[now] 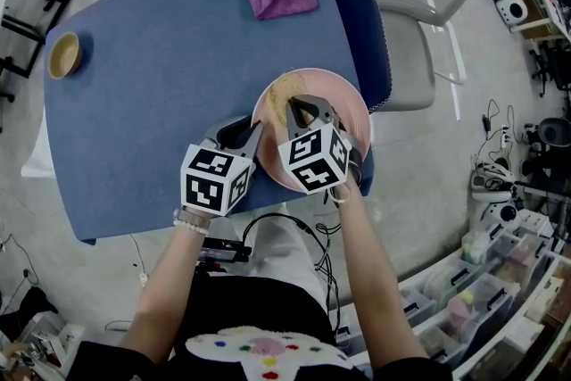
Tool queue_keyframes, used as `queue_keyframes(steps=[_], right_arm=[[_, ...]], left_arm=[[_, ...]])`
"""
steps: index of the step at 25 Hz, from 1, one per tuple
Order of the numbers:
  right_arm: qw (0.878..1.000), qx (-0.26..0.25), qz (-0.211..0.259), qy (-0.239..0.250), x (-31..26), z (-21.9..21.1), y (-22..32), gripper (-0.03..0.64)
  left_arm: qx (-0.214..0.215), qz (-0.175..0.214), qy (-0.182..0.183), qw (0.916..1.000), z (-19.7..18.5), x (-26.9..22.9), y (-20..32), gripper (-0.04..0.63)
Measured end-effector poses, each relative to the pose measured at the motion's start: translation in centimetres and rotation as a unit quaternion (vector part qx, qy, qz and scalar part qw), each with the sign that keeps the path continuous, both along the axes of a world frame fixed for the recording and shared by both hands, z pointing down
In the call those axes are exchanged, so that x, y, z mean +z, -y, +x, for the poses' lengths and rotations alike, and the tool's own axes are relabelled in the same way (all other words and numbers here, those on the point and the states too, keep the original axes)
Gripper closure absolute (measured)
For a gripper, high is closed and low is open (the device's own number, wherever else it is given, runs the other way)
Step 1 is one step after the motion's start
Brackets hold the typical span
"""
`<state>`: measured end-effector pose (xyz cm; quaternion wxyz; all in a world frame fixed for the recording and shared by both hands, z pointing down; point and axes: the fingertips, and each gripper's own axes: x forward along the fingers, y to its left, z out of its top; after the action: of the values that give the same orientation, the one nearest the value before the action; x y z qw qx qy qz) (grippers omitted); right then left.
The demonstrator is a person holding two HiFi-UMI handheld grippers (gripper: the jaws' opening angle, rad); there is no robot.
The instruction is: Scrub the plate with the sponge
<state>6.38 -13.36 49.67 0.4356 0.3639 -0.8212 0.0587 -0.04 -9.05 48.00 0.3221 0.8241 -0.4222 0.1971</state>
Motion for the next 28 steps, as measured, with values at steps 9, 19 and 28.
queue_keyframes(steps=[9, 19, 28], right_arm=[[0.999, 0.046, 0.009, -0.014, 0.0, 3.3, 2.1, 0.603], [0.993, 0.078, 0.023, -0.089, 0.0, 7.7, 2.5, 0.604], [0.977, 0.057, 0.020, -0.206, 0.3, 11.1, 0.8, 0.604]], left_arm=[[-0.003, 0.001, -0.003, 1.0000, 0.0, 0.1, 0.0, 0.518], [-0.007, 0.002, -0.005, 1.0000, -0.2, 0.0, 0.0, 0.518], [-0.012, 0.004, -0.004, 0.9999, -0.2, 0.1, 0.1, 0.520]])
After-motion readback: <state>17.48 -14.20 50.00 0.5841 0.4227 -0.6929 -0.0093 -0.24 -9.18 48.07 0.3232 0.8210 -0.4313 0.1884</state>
